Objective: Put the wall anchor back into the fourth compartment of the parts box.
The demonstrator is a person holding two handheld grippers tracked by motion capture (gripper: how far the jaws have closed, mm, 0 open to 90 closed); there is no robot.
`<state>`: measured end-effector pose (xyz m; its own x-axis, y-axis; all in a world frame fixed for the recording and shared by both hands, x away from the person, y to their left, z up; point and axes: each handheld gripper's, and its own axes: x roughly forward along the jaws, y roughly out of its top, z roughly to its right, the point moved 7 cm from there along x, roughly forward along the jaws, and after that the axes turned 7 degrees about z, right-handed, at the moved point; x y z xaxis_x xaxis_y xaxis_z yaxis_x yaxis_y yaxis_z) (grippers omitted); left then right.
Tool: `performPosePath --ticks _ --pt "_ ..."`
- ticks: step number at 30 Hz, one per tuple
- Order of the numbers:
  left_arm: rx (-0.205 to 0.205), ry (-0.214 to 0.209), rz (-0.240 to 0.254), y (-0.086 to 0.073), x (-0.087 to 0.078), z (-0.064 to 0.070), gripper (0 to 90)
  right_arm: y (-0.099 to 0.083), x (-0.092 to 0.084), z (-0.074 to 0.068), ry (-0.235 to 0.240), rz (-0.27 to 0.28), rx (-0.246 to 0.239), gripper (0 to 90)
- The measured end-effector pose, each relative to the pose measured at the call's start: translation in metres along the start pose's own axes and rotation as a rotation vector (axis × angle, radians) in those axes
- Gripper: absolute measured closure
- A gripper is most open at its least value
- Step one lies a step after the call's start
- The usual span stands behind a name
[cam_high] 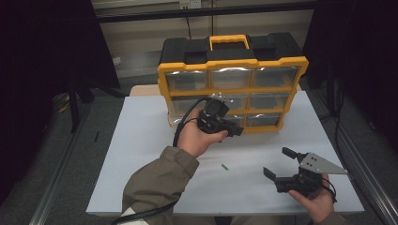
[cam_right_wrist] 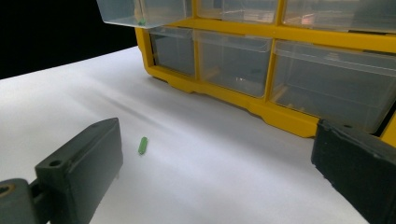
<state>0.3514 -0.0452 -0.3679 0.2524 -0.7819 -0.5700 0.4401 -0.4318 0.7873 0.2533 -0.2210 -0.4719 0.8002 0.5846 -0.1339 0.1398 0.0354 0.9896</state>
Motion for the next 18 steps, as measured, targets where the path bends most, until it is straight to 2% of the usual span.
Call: performPosePath --ticks 11,17,18 --pt "-0.007 0.004 0.027 0.011 -0.007 -0.003 65.7 0.000 0.000 0.000 0.001 0.000 0.000 2.0" --pt "0.004 0.021 0.016 0.014 -0.012 -0.008 65.7 0.000 0.000 0.000 -0.001 0.001 -0.001 2.0" --pt "-0.012 0.022 0.026 0.014 -0.012 -0.008 65.7 0.000 0.000 0.000 0.001 0.002 -0.002 2.0"
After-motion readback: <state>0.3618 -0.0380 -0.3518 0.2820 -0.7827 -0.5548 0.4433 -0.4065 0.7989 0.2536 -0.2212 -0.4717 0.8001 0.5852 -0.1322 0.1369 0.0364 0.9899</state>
